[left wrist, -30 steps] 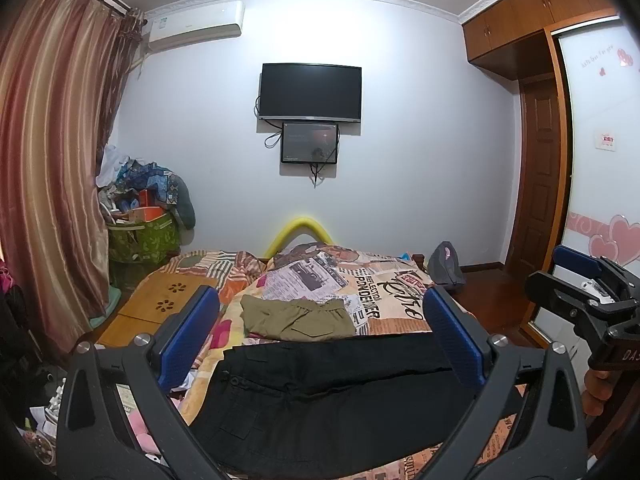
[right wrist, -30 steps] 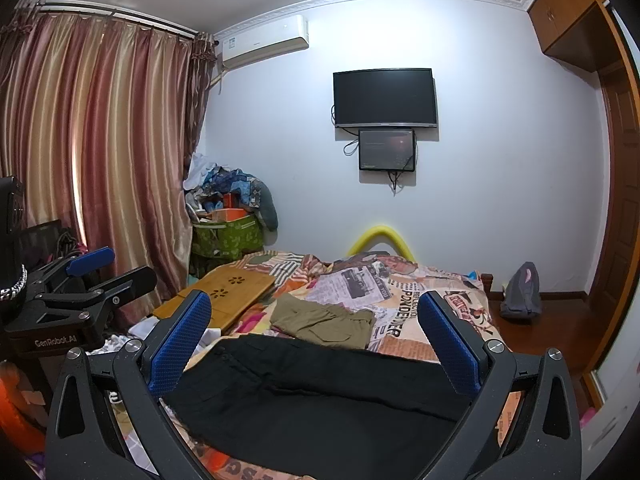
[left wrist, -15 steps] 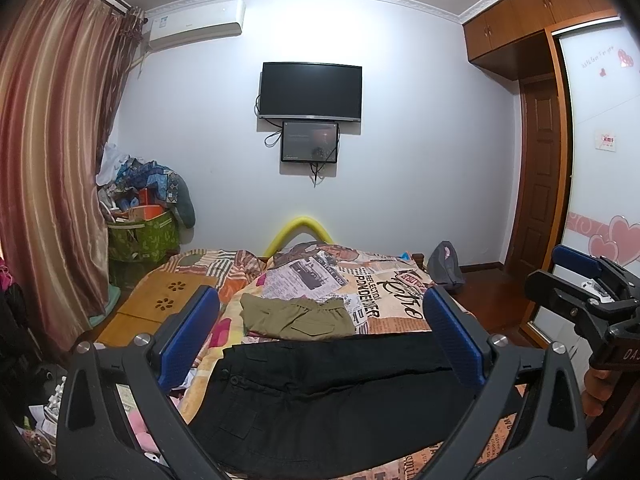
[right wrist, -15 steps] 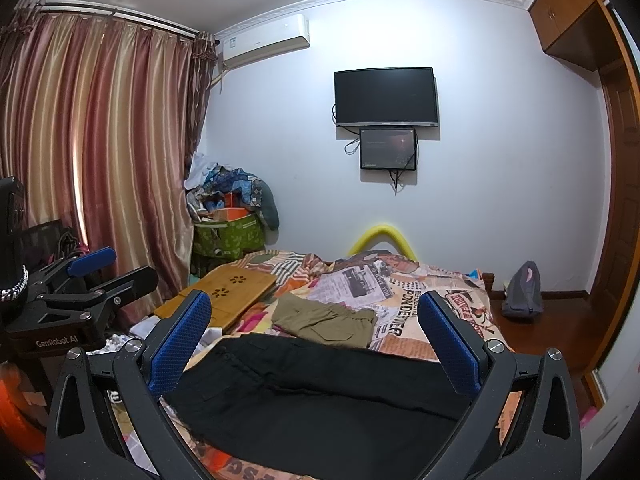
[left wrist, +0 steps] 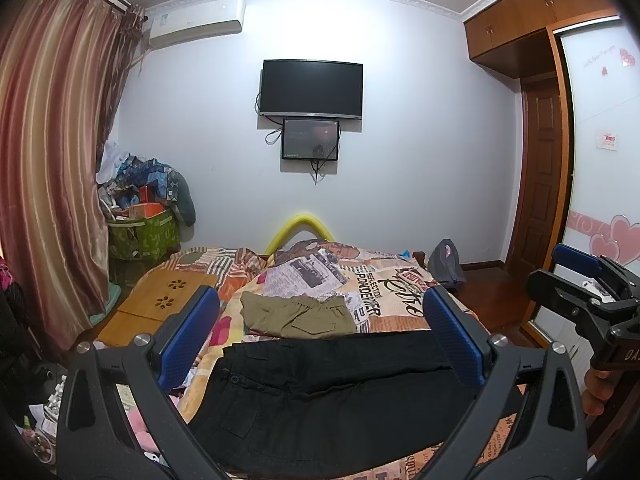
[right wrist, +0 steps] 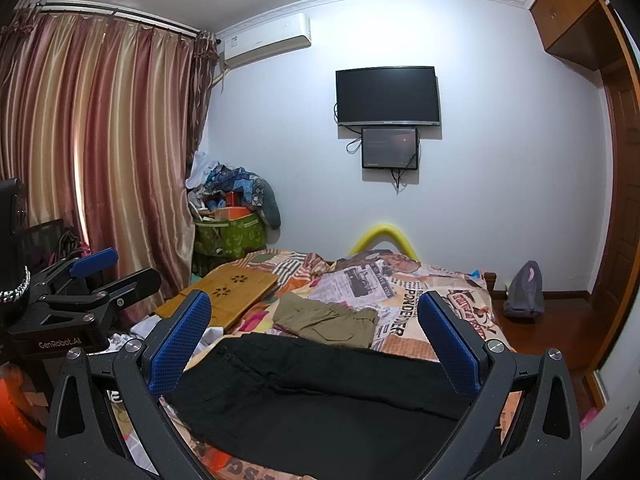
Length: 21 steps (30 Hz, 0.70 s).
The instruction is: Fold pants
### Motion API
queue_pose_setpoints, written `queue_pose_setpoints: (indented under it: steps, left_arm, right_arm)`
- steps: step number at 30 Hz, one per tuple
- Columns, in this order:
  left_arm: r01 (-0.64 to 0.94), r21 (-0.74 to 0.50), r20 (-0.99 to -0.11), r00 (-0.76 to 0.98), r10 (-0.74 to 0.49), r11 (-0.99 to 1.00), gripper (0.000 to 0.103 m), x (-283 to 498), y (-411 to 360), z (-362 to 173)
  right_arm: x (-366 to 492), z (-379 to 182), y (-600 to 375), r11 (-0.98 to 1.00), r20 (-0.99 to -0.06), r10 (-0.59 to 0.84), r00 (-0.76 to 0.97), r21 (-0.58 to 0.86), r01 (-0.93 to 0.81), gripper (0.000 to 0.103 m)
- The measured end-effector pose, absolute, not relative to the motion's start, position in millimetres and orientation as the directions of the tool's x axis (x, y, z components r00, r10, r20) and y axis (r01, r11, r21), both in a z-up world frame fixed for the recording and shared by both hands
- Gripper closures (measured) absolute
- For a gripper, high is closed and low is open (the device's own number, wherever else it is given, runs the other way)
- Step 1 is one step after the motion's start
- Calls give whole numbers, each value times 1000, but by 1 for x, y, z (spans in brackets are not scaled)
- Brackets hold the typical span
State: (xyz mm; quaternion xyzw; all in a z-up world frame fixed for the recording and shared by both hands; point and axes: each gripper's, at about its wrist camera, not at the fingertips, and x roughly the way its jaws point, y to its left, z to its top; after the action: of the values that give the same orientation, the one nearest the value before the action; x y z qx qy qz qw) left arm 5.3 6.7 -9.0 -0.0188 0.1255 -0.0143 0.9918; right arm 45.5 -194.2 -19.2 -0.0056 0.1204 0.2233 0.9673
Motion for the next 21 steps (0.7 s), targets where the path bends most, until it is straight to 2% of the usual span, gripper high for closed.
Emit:
queue_pose_setpoints:
  steps: [5,11,21]
  left_arm:
    - [33,-28,-266,963,-40,999,0,16,6,-15]
    - [37,-1,-331,943,-35,999,0,52,4,-35]
    - [38,-43,-545,837,-56,998,0,151,26,-103]
  right_arm:
    - [53,-23,-194,902,-250,426,869,49,-428,0]
    - [83,-44,-198,923,-317,368,874,16,-383,0]
    - [152,-109,-227,940,-490,292,821,-11,-341,0]
